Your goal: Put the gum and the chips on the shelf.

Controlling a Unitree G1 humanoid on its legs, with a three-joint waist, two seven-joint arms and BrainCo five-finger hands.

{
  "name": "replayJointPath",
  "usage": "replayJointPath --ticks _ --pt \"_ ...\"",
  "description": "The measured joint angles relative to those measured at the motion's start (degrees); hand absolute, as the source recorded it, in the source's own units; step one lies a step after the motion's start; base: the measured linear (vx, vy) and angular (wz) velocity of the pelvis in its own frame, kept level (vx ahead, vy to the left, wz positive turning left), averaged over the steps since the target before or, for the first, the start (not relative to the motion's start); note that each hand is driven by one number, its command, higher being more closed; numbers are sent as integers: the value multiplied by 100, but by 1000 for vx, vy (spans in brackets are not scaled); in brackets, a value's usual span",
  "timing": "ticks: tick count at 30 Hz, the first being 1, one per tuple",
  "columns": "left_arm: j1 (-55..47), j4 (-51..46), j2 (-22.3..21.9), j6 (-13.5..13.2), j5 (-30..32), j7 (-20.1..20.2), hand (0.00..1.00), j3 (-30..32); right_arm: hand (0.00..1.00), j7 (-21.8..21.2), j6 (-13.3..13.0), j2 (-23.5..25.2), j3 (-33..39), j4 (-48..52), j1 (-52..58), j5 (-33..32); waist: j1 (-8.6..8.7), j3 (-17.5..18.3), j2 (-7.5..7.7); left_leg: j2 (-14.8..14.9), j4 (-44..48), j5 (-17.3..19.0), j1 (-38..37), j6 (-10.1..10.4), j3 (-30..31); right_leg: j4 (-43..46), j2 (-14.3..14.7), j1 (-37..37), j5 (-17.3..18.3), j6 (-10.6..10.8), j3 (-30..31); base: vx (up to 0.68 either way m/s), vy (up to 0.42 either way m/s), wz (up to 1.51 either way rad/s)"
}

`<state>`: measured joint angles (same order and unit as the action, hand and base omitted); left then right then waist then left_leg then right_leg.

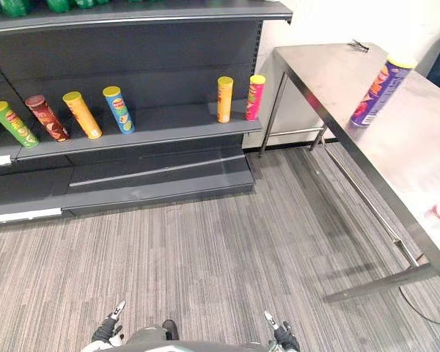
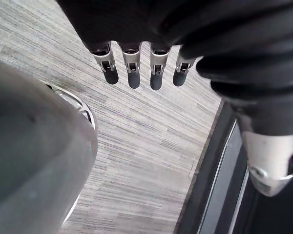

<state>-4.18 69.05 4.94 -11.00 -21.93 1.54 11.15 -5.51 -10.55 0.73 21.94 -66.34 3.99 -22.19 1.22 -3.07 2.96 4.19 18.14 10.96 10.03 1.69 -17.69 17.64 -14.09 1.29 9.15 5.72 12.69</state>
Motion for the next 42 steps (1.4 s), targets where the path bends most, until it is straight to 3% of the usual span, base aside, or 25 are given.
replayJointPath --ticks 2,4,5,6,7,8,9,10,11,12,13,14,16,23,25,28,29,31,32,33,34,35,37,39,42 --pt "8 52 32 2 54 -3 0 -180 0 -20 -7 -30 -41 15 -75 126 -13 2 -26 -39 -176 17 -311 -31 -189 845 15 -412 -269 107 177 283 141 -68" --pt "9 83 52 28 68 -1 0 -470 0 -55 -9 -128 -88 16 -62 200 16 -107 -202 -36 -374 96 -739 -164 -226 1843 102 -806 -723 130 52 225 92 -60" --pt "22 120 63 38 81 -6 0 -622 0 -69 -11 -196 -168 20 -49 197 32 -162 -274 7 -590 195 -1092 -299 -246 2560 137 -1059 -691 63 -283 180 39 -53" --pt "63 160 85 57 91 -4 0 -765 0 -88 -15 -252 -325 68 -44 186 37 -185 -312 45 -847 208 -1445 -300 -387 3107 87 -1348 -209 -145 -891 169 23 -56" --pt "57 165 83 62 102 -4 0 -809 0 -83 -21 -298 -455 109 -52 187 40 -201 -342 87 -941 207 -1585 -299 -469 3219 57 -1464 -1 -201 -1302 159 -7 -63" --pt "50 163 85 81 185 6 0 -861 0 -87 -29 -373 -684 214 -61 187 31 -223 -379 190 -1037 195 -1760 -278 -691 3047 -4 -1615 234 -310 -2119 130 -40 -69" --pt "49 161 94 100 238 18 0 -851 0 -95 -45 -385 -849 296 -86 187 27 -224 -363 237 -1094 179 -1865 -250 -857 2332 -24 -1621 188 -299 -2813 122 -59 -67" --pt "50 159 105 112 235 32 0 -839 0 -98 -55 -377 -921 295 -120 186 27 -230 -327 223 -1148 166 -1938 -227 -913 1851 -11 -1600 11 -252 -3064 160 -115 -68" --pt "65 137 152 117 232 73 0 -774 0 -99 -57 -355 -968 283 -161 187 23 -265 -238 99 -1314 138 -2109 -99 -1028 1122 42 -1546 -216 -464 -3447 184 -128 -68" --pt "67 146 97 123 233 76 0 -701 0 -97 -59 -385 -987 285 -225 187 12 -253 -291 122 -1432 123 -2171 -29 -1102 865 162 -1449 -199 -475 -3493 230 -163 -96" --pt "74 165 -28 142 238 93 0 -663 0 -97 -91 -449 -1042 316 -339 183 44 -339 -495 238 -1612 58 -2244 86 -1318 446 425 -1331 -215 -493 -3490 146 -109 -98" --pt "123 166 -145 151 243 105 0 -665 0 -92 -121 -499 -1123 372 -394 181 65 -485 -589 261 -1731 49 -2332 210 -1485 254 622 -1304 -242 -535 -3458 106 -71 -83" --pt "174 162 -215 161 300 120 0 -670 0 -81 -114 -582 -1129 368 -342 149 67 -523 -659 333 -1823 4 -2451 289 -1579 213 784 -1287 -248 -547 -3408 78 -48 -48" --pt "162 40 -212 164 321 139 0 -611 0 -96 -100 -604 -1365 484 -152 127 168 -611 -511 366 -1785 28 -2609 466 -1809 -36 868 -1204 -174 -567 -3295 -10 4 -21" --pt "160 39 -213 167 320 139 0 -576 0 -97 -92 -579 -1329 495 -81 61 190 -609 -509 391 -1711 98 -2590 619 -1835 -14 809 -1223 -171 -568 -3420 -35 36 -16" --pt "169 29 -193 177 299 133 0 -469 0 -105 -91 -574 -1319 575 -54 -90 312 -579 -522 517 -1292 437 -2285 981 -1985 523 600 -1624 101 -597 -3634 4 -5 -18" --pt "168 32 -188 206 294 112 0 -406 0 -104 -90 -574 -1314 669 -14 -105 336 -561 -492 615 -993 540 -2187 1138 -2090 680 559 -1727 215 -643 -3685 98 -67 -40" --pt "191 18 -128 238 288 106 0 -404 0 -98 -76 -560 -1271 678 34 -173 341 -558 -483 948 228 523 -1818 1239 -2051 683 656 -1711 267 -717 -3557 159 -149 -57" --pt "173 -50 -162 243 247 91 0 -398 0 -98 -80 -635 -1263 675 75 -293 323 -570 -526 1311 1271 391 -1597 1160 -2012 701 800 -1640 302 -769 -3377 225 -233 -95" --pt "148 -96 -245 233 176 86 0 -330 0 -95 -83 -736 -1274 623 79 -305 310 -570 -647 1638 2178 95 -1385 753 -1817 725 1004 -1529 353 -864 -3121 247 -205 -115" --pt "144 -112 -256 216 178 74 0 -254 0 -92 -83 -781 -1276 564 77 -306 306 -582 -671 1738 2549 -154 -1289 603 -1642 737 1081 -1478 380 -911 -2966 347 -110 -142" --pt "93 -164 -273 182 174 38 0 -193 0 -88 -83 -846 -1237 433 83 -304 286 -608 -656 1793 3200 -684 -1000 485 -1137 691 1231 -1334 426 -982 -2619 369 -54 -137" --pt "131 -255 -298 150 179 38 0 -137 0 -53 -67 -834 -932 284 143 -305 308 -623 -689 1652 3741 -302 -588 501 -587 495 1379 -1061 427 -990 -2246 328 -43 -113" --pt "163 -364 -302 149 179 43 0 0 0 5 -46 -799 -596 226 328 -309 288 -665 -609 1411 3675 84 -256 452 -319 235 1430 -655 421 -983 -1923 235 -17 -80" --pt "167 -440 -297 28 182 50 0 18 0 55 -33 -763 -220 231 447 -327 176 -664 -539 1042 2283 288 200 415 71 -78 1459 -277 416 -857 -1338 251 76 -112"
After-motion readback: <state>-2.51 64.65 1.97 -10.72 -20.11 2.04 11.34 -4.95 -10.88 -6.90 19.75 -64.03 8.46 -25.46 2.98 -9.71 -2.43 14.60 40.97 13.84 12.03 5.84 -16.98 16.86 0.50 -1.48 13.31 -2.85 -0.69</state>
